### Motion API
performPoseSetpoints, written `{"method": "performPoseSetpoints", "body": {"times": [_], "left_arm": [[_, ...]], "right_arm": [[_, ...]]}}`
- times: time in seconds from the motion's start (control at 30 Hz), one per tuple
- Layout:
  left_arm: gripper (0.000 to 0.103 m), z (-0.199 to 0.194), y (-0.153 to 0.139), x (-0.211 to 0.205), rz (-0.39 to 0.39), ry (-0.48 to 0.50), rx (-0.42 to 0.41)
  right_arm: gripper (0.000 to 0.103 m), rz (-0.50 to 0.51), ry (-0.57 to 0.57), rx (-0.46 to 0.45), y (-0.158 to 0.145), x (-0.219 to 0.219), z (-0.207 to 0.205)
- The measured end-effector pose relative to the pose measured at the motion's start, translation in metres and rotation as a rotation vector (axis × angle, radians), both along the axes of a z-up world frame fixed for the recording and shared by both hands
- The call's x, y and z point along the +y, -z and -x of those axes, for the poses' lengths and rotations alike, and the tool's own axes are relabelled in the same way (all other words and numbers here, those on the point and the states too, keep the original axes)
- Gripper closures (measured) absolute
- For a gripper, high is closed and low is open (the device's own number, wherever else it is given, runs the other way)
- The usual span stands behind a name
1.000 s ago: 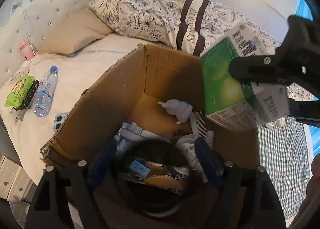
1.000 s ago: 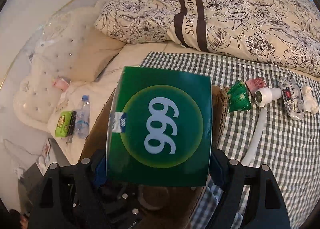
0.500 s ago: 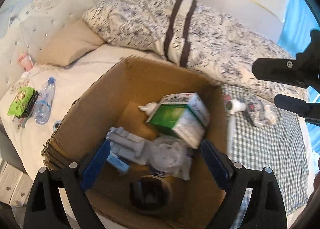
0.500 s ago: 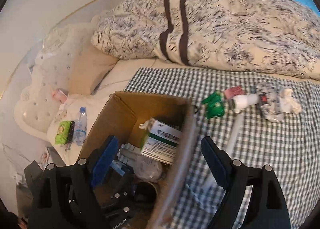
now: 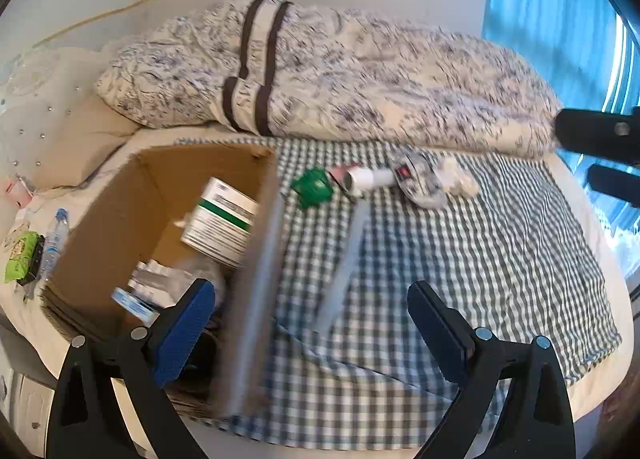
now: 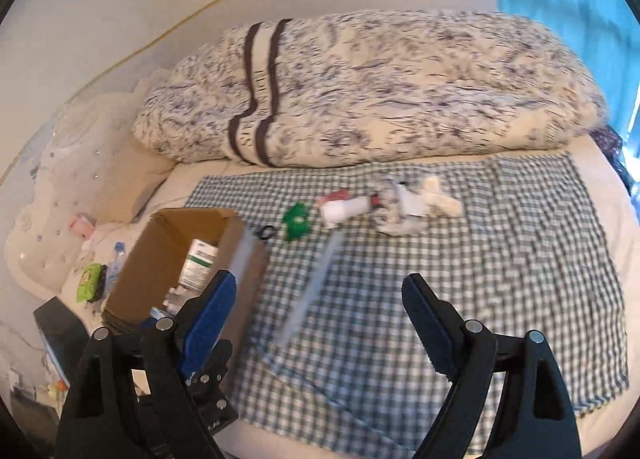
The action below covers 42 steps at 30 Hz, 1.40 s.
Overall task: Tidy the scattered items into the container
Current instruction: 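Withdraw both tools toward the bed and reach the hair dryer and floral pouch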
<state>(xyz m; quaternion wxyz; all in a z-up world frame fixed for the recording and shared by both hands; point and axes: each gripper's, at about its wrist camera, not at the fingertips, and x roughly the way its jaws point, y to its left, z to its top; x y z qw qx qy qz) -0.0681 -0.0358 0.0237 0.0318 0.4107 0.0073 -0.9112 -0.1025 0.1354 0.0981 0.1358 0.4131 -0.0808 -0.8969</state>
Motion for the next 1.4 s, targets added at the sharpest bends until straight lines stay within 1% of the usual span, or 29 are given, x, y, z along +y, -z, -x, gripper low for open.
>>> {"method": "performPoseSetpoints", "body": {"times": [0.17, 0.23, 0.33, 0.5, 0.6, 0.7, 0.87, 1.07, 1.1, 1.17, 1.2, 1.33, 1.4], "left_arm": [[0.004, 0.016, 0.021, 0.024, 0.024, 0.013, -0.037], [0.004, 0.023, 0.029, 0.028, 0.010, 0.021, -0.047], [0.004, 0.033, 0.041, 0.033, 0.022, 0.015, -0.061], [0.004, 0.059, 0.064, 0.038, 0.019, -0.005, -0.092], [0.004, 0.076, 0.079, 0.040, 0.004, 0.001, -0.109], [0.004, 0.095, 0.096, 0.045, 0.007, 0.005, -0.135], [0.004, 0.124, 0.129, 0.049, 0.052, 0.019, -0.180], [0.004, 0.152, 0.161, 0.036, 0.075, 0.014, -0.235], [0.004, 0.155, 0.166, 0.035, 0.076, 0.017, -0.242], [0.004, 0.159, 0.177, 0.035, 0.077, 0.028, -0.253], [0.004, 0.159, 0.179, 0.034, 0.072, 0.032, -0.247], [0.004, 0.162, 0.182, 0.030, 0.047, 0.037, -0.249], [0.005, 0.163, 0.184, 0.029, 0.039, 0.039, -0.254]], "right_arm": [[0.018, -0.033, 0.052, 0.011, 0.009, 0.038, 0.002], [0.018, -0.021, 0.069, -0.002, 0.016, 0.053, 0.011], [0.018, -0.006, 0.079, -0.017, 0.026, 0.071, 0.025], [0.018, -0.021, 0.071, -0.053, 0.047, 0.081, 0.053], [0.018, -0.052, 0.036, -0.065, 0.061, 0.072, 0.076], [0.018, -0.088, 0.009, -0.080, 0.076, 0.062, 0.097], [0.018, -0.107, -0.019, -0.128, 0.107, 0.046, 0.142], [0.018, -0.221, -0.051, -0.156, 0.143, 0.014, 0.191], [0.018, -0.220, -0.057, -0.174, 0.150, 0.010, 0.201], [0.018, -0.172, -0.076, -0.215, 0.161, 0.006, 0.216], [0.018, -0.165, -0.078, -0.222, 0.165, 0.003, 0.222], [0.018, -0.291, -0.062, -0.215, 0.184, -0.015, 0.243], [0.018, -0.290, -0.058, -0.236, 0.194, -0.018, 0.253]]}}
